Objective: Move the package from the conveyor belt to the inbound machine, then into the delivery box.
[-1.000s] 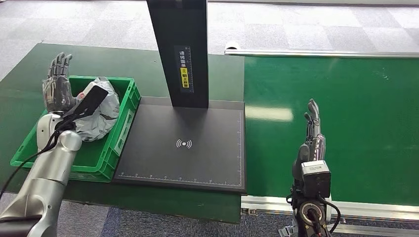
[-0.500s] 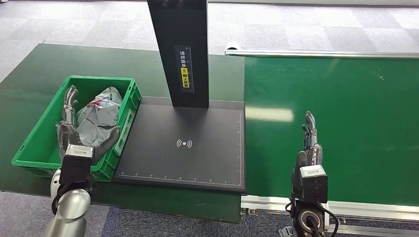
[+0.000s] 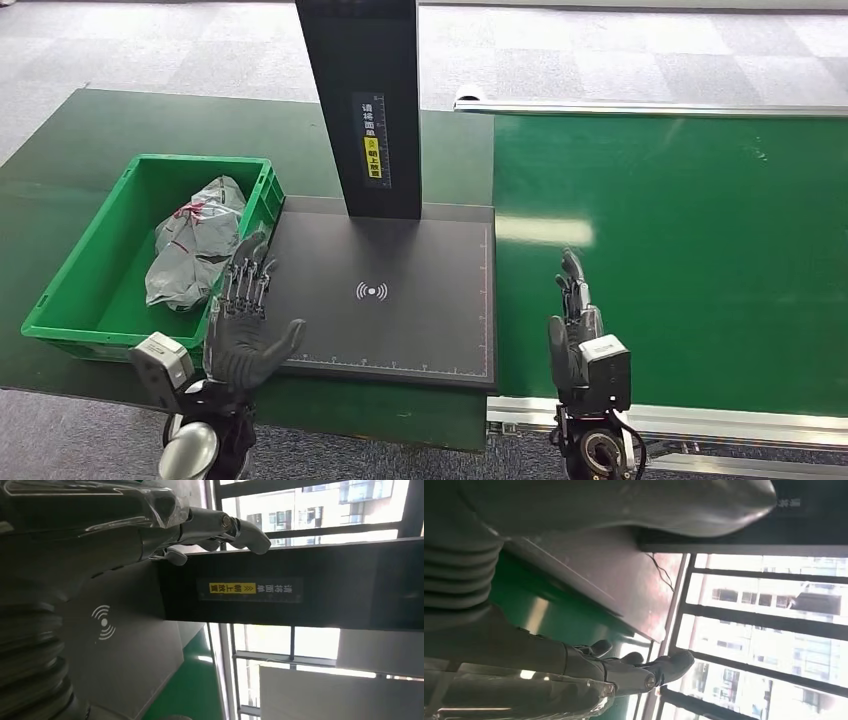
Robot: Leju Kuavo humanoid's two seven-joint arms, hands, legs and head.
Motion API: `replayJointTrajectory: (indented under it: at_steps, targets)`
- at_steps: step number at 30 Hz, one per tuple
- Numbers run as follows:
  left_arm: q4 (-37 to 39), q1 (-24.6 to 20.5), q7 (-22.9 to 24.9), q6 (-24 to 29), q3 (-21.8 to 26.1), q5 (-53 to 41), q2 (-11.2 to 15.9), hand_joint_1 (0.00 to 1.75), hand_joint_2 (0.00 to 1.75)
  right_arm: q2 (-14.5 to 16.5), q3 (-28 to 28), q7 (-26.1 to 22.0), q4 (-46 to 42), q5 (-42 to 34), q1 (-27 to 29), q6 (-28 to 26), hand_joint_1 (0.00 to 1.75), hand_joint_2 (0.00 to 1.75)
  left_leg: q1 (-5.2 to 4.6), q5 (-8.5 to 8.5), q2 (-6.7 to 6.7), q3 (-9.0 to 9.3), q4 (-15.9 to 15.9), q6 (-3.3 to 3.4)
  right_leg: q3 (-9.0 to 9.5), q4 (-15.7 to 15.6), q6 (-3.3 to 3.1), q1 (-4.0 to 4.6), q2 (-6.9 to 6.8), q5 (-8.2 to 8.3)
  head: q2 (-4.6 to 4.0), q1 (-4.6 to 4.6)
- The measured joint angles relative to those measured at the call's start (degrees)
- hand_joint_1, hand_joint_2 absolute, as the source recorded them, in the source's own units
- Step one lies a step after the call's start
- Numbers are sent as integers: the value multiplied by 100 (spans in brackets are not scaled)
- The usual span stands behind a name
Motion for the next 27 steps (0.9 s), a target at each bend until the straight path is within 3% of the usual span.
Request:
replayJointTrajectory:
  at_steps: [5, 15, 27]
  targets:
    - [124, 183, -31, 71, -61, 258, -138, 0, 175, 132, 212, -13, 455, 70, -40, 52, 0, 175, 0, 0, 0, 0, 0, 0, 1, 0, 0, 0, 0, 0, 0, 1]
    - [297, 339, -102, -340, -39, 892, -168, 0, 175, 224, 285, -37, 833, -60, -26, 57, 0, 175, 0, 1, -1, 1, 0, 0, 2, 0, 0, 0, -1, 0, 0, 0]
    - [372, 320, 70, -559, -60, 588, -256, 0, 175, 220, 186, -162, 701, -50, 333, -153, 0, 175, -1, 1, 0, 3, 0, 1, 2, 0, 0, -1, -1, 0, 0, 1]
